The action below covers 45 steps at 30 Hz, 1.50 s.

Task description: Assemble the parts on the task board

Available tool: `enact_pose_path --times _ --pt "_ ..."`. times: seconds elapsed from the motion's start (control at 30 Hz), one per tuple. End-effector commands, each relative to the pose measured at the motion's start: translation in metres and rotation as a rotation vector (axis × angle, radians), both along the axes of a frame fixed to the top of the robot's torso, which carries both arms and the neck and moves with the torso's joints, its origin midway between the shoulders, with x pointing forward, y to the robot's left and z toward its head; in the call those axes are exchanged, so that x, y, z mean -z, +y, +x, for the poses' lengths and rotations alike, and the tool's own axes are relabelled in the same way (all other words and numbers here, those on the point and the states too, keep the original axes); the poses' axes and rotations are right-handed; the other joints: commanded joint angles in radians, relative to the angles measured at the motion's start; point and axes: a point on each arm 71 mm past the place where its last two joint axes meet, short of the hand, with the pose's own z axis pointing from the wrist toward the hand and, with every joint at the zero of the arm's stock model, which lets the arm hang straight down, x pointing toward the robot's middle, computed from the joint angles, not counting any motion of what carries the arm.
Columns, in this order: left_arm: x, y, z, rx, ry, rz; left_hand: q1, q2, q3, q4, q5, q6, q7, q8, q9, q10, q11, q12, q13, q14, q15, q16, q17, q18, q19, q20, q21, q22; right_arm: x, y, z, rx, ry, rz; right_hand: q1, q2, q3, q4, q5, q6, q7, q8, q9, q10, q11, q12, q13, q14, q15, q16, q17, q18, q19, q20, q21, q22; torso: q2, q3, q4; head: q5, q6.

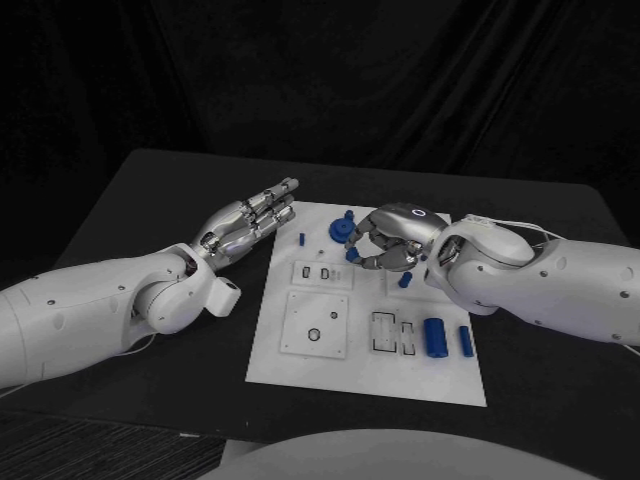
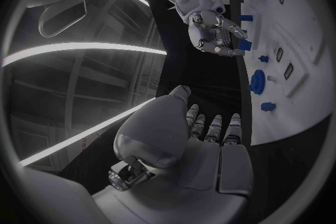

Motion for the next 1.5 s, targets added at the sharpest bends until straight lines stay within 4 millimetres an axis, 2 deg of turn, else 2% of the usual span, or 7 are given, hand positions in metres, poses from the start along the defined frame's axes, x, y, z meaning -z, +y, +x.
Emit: enact_pose_path --times 0.03,0.2,0.47,0.63,0.9,1.23,1.5 --pt "-0.001 -0.002 -0.001 0.014 -0.003 -0.014 -0.002 -0.002 0.006 0.0 0.006 0.002 0.001 0.003 0.001 0.0 0.009 -0.007 -0.001 0.001 0.008 -0.004 -0.001 0.009 -0.001 0.006 0.001 0.001 0.011 0.006 0.001 -0.008 0.042 -0.04 0.001 0.003 0.005 -0.002 -0.002 0.033 0.019 0.004 0.052 0.102 0.008 0.003 0.263 0.103 0.008 0.003 0.263 0.005 0.031 0.009 -0.004 0.225 -0.001 -0.0005 -0.0016 0.004 -0.001" --pt "-0.001 -0.004 -0.001 0.016 -0.002 -0.014 -0.002 -0.002 0.006 0.0 0.006 0.002 0.001 0.003 0.001 0.0 0.009 -0.007 -0.001 0.001 0.008 -0.004 -0.001 0.009 -0.001 0.006 0.001 0.001 0.021 0.018 0.0 -0.012 0.066 -0.052 0.001 0.002 0.005 -0.003 -0.004 0.032 0.019 0.003 0.052 0.102 0.008 0.003 0.263 0.103 0.008 0.003 0.263 0.005 0.029 0.009 -0.008 0.224 -0.001 -0.0005 -0.0021 0.009 -0.004" --pt "0.0 -0.005 -0.001 0.019 -0.001 -0.014 -0.002 -0.002 0.007 0.0 0.006 0.003 0.002 0.003 0.001 0.0 0.009 -0.007 -0.001 0.001 0.008 -0.004 -0.001 0.009 -0.001 0.006 0.001 0.001 0.028 0.026 0.0 -0.014 0.088 -0.066 0.001 0.0 0.005 -0.005 -0.005 0.03 0.02 0.001 0.052 0.102 0.009 0.003 0.263 0.103 0.008 0.003 0.263 0.006 0.027 0.01 -0.01 0.223 -0.002 -0.0001 -0.0014 0.008 -0.011" --pt "0.0 -0.006 -0.001 0.019 -0.001 -0.014 -0.002 -0.002 0.007 0.0 0.006 0.003 0.002 0.003 0.001 0.0 0.009 -0.007 -0.001 0.001 0.008 -0.004 -0.001 0.009 -0.001 0.006 0.001 0.001 0.031 0.025 0.002 -0.003 0.1 -0.083 -0.001 -0.001 0.006 -0.005 -0.007 0.026 0.023 -0.005 0.052 0.102 0.011 0.003 0.263 0.103 0.01 0.003 0.263 0.008 0.024 0.012 -0.015 0.221 -0.003 -0.0006 -0.0039 0.01 -0.013" --pt "0.0 -0.007 -0.001 0.021 -0.001 -0.014 -0.002 -0.002 0.007 0.0 0.006 0.003 0.002 0.003 0.001 0.0 0.009 -0.007 -0.001 0.001 0.008 -0.004 -0.001 0.009 -0.001 0.006 0.001 0.001 0.033 0.024 0.004 0.001 0.091 -0.104 -0.001 -0.003 0.008 -0.007 -0.007 0.021 0.025 -0.01 0.051 0.102 0.014 0.003 0.263 0.103 0.012 0.003 0.263 0.009 0.021 0.014 -0.019 0.219 -0.001 0.0003 -0.0035 0.009 -0.014" --pt "0.0 -0.007 -0.001 0.022 0.0 -0.014 -0.002 -0.002 0.007 0.0 0.006 0.003 0.002 0.003 0.001 0.0 0.009 -0.007 -0.001 0.001 0.008 -0.004 -0.001 0.009 -0.001 0.006 0.001 0.001 0.031 0.022 0.003 0.0 0.063 -0.095 -0.002 -0.004 0.008 -0.007 -0.007 0.02 0.027 -0.012 0.051 0.102 0.015 0.003 0.263 0.103 0.013 0.003 0.263 0.009 0.021 0.015 -0.019 0.219 -0.002 0.0003 -0.0025 0.009 -0.025" --pt "0.0 -0.006 -0.001 0.021 0.001 -0.013 -0.002 -0.002 0.007 0.0 0.006 0.003 0.002 0.003 0.001 0.0 0.009 -0.007 -0.001 0.001 0.008 -0.004 -0.001 0.009 -0.001 0.006 0.001 0.001 0.03 0.018 0.003 0.01 0.052 -0.086 0.001 -0.004 0.01 -0.01 -0.002 0.02 0.027 -0.014 0.051 0.102 0.016 0.003 0.263 0.103 0.014 0.003 0.263 0.009 0.022 0.016 -0.018 0.22 -0.002 -0.0005 -0.0025 0.01 -0.024"
